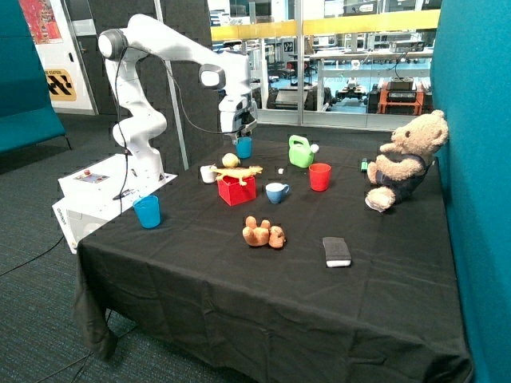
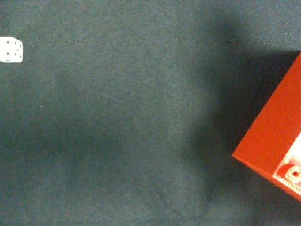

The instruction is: Put the ball in the red pot

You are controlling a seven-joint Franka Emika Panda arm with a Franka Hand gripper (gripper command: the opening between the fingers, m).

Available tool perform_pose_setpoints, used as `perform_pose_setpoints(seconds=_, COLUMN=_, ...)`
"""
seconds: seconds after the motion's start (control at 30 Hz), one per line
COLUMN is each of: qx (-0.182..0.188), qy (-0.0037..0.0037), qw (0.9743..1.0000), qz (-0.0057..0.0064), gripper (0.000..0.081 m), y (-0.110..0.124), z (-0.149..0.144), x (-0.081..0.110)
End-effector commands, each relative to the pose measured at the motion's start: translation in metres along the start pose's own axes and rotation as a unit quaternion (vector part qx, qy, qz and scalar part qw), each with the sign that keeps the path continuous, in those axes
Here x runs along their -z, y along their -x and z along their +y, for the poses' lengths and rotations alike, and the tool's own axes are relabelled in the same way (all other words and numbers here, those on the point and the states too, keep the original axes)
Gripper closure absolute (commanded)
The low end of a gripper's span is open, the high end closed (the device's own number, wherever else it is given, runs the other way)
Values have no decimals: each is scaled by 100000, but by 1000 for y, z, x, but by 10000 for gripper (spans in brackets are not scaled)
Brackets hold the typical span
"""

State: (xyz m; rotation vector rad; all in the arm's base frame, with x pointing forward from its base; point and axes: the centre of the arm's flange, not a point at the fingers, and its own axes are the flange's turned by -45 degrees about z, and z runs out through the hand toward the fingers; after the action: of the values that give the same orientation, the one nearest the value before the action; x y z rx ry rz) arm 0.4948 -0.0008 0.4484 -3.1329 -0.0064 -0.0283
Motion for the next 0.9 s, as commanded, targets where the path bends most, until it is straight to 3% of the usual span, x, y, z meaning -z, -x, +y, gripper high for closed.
perform_pose_setpoints(seconds=0.0, qx=2950, qy=401, qw=99951, qz=-915, gripper=0, y=-5, z=-1, x=2)
perform_pose_setpoints(seconds=0.17, qx=3528, qy=396, qw=99933, qz=-918, gripper=0, y=-3, z=8, x=-6)
perform_pose_setpoints(seconds=0.43, qx=4852, qy=384, qw=99877, qz=-923, gripper=69, y=-7, z=5, x=-9)
perform_pose_setpoints(seconds=0.87, qx=1409, qy=415, qw=99985, qz=-909, gripper=79, y=-7, z=39, x=-16)
